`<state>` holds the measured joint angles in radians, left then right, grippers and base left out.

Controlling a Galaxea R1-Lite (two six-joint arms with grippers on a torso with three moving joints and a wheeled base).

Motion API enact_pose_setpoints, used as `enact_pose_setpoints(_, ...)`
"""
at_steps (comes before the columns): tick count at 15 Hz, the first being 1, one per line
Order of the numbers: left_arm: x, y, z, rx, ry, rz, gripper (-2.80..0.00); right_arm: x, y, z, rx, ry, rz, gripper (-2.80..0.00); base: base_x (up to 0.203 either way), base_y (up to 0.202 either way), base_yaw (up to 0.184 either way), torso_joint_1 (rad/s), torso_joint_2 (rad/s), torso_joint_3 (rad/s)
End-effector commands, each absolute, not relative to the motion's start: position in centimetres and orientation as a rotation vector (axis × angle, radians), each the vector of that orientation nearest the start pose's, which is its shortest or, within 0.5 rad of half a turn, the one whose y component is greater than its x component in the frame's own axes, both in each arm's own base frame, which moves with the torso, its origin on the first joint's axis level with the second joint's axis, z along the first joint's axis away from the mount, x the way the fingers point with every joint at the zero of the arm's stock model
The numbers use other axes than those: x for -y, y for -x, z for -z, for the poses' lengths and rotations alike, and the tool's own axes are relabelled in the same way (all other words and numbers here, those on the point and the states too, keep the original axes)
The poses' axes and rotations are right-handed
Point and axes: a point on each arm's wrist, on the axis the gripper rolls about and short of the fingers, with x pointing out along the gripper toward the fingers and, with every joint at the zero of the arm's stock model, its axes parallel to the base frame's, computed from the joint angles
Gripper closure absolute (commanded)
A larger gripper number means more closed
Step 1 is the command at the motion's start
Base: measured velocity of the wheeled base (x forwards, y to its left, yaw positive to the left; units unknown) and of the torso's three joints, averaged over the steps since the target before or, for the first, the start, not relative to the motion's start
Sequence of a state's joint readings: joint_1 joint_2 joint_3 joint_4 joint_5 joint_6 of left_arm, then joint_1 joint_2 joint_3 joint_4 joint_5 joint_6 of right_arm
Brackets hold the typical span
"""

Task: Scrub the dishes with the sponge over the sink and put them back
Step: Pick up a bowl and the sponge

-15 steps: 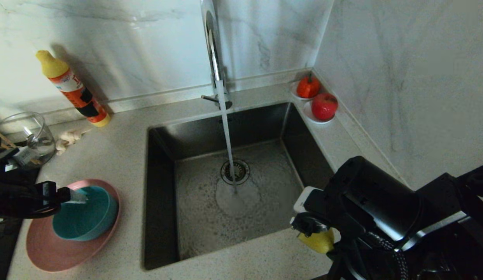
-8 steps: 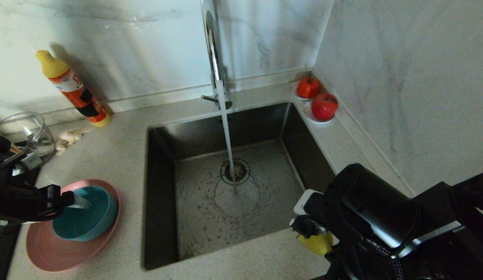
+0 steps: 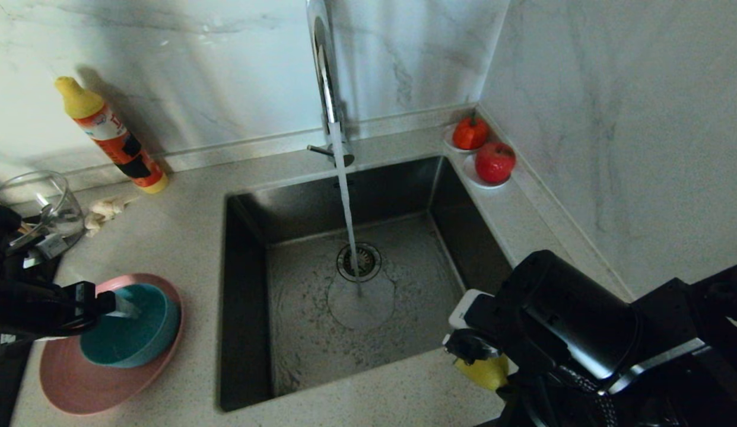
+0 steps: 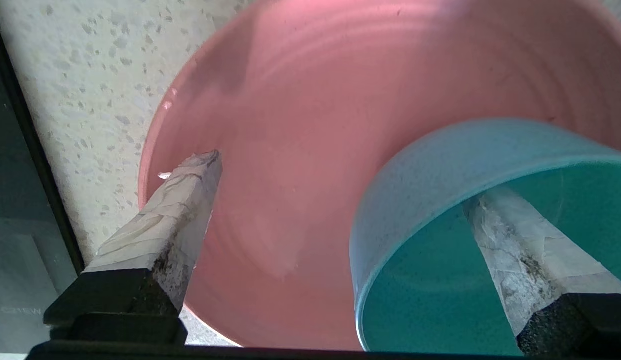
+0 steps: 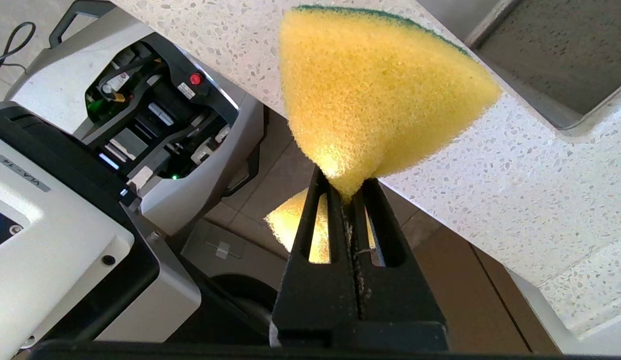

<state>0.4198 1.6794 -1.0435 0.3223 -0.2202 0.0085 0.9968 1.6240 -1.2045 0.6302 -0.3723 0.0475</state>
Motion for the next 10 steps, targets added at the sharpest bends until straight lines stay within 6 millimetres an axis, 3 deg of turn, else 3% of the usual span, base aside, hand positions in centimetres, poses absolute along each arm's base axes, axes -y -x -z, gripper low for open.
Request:
enact_pose_setpoints(1, -10.95, -25.66, -17.43, -0.906, 0.293, -0.182, -2.8, -21.11, -14.62, -20.9, -0.84, 0.635, -0.542, 0.0, 0.0, 0.0, 0.0, 0.0, 0.0, 0.0)
enact_pose_setpoints(9, -11.01, -25.82, -17.04, -0.921, 0.294, -0.181, -2.8, -21.09, -14.61, -21.06, -0.834, 0.63, -0.543, 0.0, 0.0, 0.0, 0.0, 0.0, 0.0, 0.0)
enact_pose_setpoints(10, -11.02, -25.85, -16.99, -0.922, 0.294, -0.181, 0.0, -21.09, -14.61, -21.06, -0.834, 0.63, -0.543, 0.0, 0.0, 0.0, 0.0, 0.0, 0.0, 0.0)
